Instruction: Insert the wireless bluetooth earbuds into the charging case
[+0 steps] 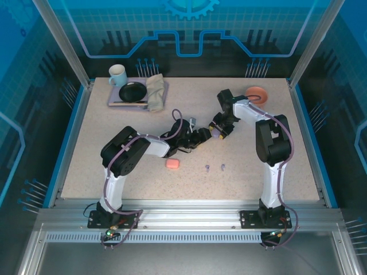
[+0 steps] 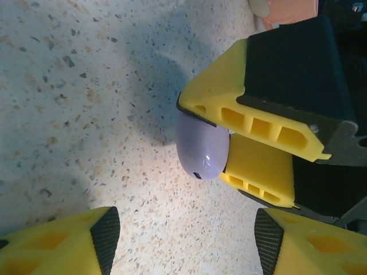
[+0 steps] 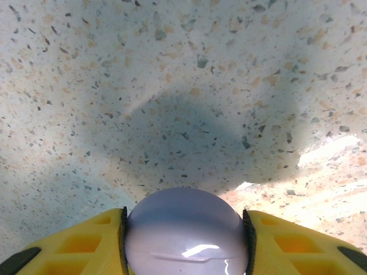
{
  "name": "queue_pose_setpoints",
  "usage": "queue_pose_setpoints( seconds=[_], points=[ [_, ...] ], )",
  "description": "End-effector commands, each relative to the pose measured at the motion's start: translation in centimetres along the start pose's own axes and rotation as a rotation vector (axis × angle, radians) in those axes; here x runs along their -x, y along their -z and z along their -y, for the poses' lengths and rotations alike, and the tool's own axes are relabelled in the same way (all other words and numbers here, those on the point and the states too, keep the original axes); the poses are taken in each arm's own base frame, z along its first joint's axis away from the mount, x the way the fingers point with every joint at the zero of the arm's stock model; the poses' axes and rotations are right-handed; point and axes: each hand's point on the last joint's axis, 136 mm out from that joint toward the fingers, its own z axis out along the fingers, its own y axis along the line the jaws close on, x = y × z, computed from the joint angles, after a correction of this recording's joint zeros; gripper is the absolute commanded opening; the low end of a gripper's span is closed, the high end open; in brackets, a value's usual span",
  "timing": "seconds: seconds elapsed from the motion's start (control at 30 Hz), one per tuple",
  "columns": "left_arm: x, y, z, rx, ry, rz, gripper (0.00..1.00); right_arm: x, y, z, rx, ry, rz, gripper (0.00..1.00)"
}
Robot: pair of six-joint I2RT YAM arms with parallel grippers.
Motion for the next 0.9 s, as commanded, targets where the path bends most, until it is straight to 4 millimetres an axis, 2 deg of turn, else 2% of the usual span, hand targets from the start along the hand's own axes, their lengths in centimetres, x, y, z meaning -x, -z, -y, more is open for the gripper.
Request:
queue_pose_setpoints(
  seconds=[0.0,0.57,0.67,0.87],
  points=[
    [0.1,-1.1,1.0,-0.043,-0.008,0.012,0.66,0.2,2.6,-1.8,0.074,-0.008,0.015,0.46],
    [1.1,-3.7,0.5,-0.072,0.041,0.119,0.57,-0.4,1.9,-1.6,0.067,-0.008,0.001,0.45],
    [1.2,-3.3,0.5,-0.081,0.043,0.134,0.57,-0.4,1.8,-1.4,0.058,-0.009,0.004,0.49],
    [1.1,-1.3,1.2,-0.081,0.013,0.162,0.61,0.2,2.3,-1.2,0.038,-0.013,0.028,0.61]
  ],
)
